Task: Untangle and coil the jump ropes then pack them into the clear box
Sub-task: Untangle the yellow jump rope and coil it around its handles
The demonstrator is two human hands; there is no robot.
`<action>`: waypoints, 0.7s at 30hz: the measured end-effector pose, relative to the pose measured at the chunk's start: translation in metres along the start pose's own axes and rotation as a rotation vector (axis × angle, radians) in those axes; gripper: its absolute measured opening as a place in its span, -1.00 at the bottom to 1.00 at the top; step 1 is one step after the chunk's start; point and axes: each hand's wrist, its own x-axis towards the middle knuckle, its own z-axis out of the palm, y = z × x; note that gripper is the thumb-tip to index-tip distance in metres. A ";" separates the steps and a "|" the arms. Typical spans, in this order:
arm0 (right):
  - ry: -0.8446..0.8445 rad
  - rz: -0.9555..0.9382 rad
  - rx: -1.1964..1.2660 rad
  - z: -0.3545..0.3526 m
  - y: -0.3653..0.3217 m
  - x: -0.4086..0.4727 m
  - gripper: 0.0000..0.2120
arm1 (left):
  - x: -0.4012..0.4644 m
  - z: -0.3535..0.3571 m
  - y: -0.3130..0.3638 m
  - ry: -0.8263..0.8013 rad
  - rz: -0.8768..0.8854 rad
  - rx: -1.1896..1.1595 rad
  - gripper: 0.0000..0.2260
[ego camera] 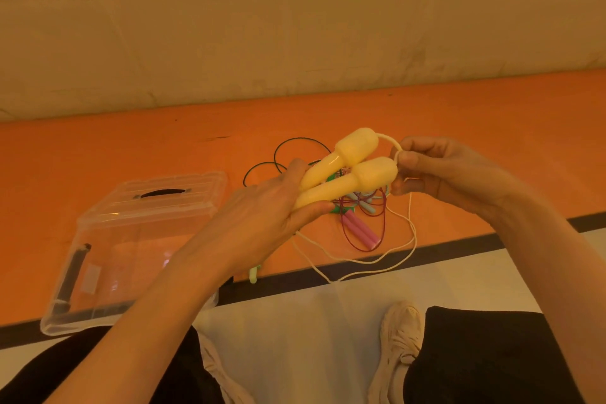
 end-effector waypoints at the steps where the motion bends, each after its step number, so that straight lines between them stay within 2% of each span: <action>1: 0.015 -0.002 0.016 0.001 0.002 0.001 -0.60 | 0.001 0.000 -0.001 0.013 -0.005 0.020 -0.45; 4: 0.067 -0.028 0.071 0.011 0.007 0.005 -0.56 | 0.002 0.000 0.000 0.053 -0.016 0.063 -0.44; 7: 0.206 -0.038 0.061 0.027 0.005 0.009 -0.52 | 0.003 0.001 0.003 0.035 -0.036 0.060 -0.44; 12: 0.454 0.137 0.000 0.034 0.006 0.012 -0.43 | 0.005 0.005 0.006 -0.017 -0.039 0.044 -0.40; 14: 0.428 0.177 0.088 0.032 0.004 0.010 -0.53 | 0.005 0.005 0.004 -0.022 -0.045 -0.015 -0.41; 16: 0.291 0.164 0.128 0.028 -0.002 0.004 -0.71 | 0.004 0.005 0.000 -0.044 -0.060 -0.157 -0.46; 17: 0.218 0.138 0.111 0.026 -0.004 0.001 -0.74 | 0.004 0.005 -0.002 -0.057 -0.067 -0.241 -0.49; 19: 0.128 0.065 0.046 0.023 -0.007 -0.006 -0.65 | 0.003 0.004 -0.006 -0.079 -0.067 -0.390 -0.52; 21: 0.161 0.012 -0.069 0.022 -0.007 -0.009 -0.63 | 0.002 0.003 -0.007 -0.103 -0.058 -0.489 -0.54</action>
